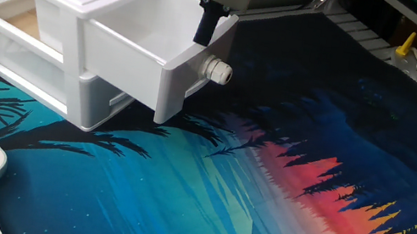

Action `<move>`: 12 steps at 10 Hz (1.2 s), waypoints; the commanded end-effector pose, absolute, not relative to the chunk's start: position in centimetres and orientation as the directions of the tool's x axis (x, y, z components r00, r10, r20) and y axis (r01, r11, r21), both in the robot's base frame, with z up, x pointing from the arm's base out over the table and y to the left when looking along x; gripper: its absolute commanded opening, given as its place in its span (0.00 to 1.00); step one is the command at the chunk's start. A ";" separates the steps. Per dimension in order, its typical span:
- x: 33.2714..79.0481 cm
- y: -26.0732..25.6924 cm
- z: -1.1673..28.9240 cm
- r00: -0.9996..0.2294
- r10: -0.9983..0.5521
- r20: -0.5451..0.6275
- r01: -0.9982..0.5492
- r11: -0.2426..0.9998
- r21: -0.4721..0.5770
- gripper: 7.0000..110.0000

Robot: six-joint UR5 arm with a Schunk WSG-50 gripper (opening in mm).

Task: Grasp the handle and close the drawer

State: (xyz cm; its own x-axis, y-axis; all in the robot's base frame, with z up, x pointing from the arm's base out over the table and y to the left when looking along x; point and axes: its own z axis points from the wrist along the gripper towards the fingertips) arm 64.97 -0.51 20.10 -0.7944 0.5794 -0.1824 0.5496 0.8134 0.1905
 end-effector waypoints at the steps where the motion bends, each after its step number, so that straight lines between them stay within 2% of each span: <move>1: 66.2 1.0 21.0 -0.803 0.564 -0.191 0.515 0.819 0.252 0.00; 2: 66.0 1.1 20.8 -0.734 0.663 -0.151 0.618 0.743 0.259 0.00; 4: 68.3 2.1 21.2 -0.714 0.674 -0.190 0.600 0.729 0.329 0.00; 6: 66.4 4.8 20.4 -0.737 0.673 -0.065 0.620 0.711 0.331 0.00; 7: 66.2 5.1 20.4 -0.738 0.673 -0.052 0.622 0.708 0.336 0.00; 9: 66.8 4.7 20.6 -0.759 0.644 -0.097 0.583 0.739 0.338 0.00; 12: 67.0 5.0 20.9 -0.731 0.678 -0.078 0.615 0.704 0.355 0.00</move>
State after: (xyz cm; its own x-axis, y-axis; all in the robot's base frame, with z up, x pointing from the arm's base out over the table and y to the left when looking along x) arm 66.71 4.37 20.47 -0.7429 0.6624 -0.0961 0.6050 0.7260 0.3270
